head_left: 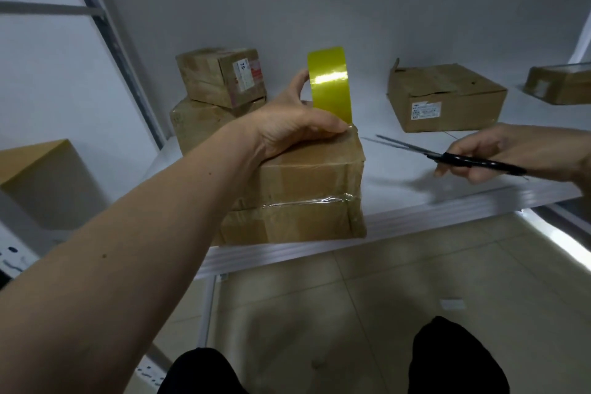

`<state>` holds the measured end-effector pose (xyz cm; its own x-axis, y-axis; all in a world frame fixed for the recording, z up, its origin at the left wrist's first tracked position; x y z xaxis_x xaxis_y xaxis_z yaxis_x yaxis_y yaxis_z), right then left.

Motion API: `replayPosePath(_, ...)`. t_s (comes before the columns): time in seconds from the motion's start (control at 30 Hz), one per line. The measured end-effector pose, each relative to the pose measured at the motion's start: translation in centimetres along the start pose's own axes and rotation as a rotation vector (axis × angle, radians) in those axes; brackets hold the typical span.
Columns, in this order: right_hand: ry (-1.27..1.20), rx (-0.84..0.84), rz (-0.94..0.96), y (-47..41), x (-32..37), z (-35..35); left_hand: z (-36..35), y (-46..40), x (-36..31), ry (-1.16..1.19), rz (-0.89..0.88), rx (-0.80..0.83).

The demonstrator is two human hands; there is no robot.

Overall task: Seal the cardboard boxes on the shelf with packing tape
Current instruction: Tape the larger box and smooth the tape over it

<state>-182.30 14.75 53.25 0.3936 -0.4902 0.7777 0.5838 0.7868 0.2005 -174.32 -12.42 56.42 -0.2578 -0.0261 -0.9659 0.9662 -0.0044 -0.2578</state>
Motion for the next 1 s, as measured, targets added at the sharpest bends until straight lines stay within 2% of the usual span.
replayPosePath(0.07,0.079,0.043,-0.029,-0.1,1.2,0.0,0.1,0.0,0.1,-0.003,-0.008,-0.009)
replayPosePath(0.27,0.285,-0.002,-0.071,-1.6,4.5,0.2,0.1,-0.1,0.2,-0.001,-0.031,-0.041)
replayPosePath(0.57,0.244,0.004,-0.03,-3.8,7.2,0.6,-0.1,0.2,-0.3,-0.025,-0.047,-0.043)
replayPosePath(0.77,0.322,-0.002,-0.044,-4.2,7.1,0.9,-0.4,0.3,-0.4,-0.022,-0.045,-0.061)
replayPosePath(0.93,0.487,-0.115,-0.109,-4.6,6.8,1.5,0.8,-0.1,-0.3,0.124,-0.073,-0.263)
replayPosePath(1.0,0.492,-0.184,-0.133,-4.6,6.3,1.7,1.0,-0.1,-0.4,0.134,-0.08,-0.283)
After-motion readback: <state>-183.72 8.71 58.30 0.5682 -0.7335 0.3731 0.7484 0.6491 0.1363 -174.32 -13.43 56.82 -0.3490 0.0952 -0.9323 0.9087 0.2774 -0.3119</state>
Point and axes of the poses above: each hand's wrist, its own y-axis away from the middle knuckle, its own z-axis out of the back of the hand, x = y × z, the point moved 3 cm from there along -y, towards the middle knuckle, and after that the axes turned 8 degrees about -z, right-handed, at the moved point
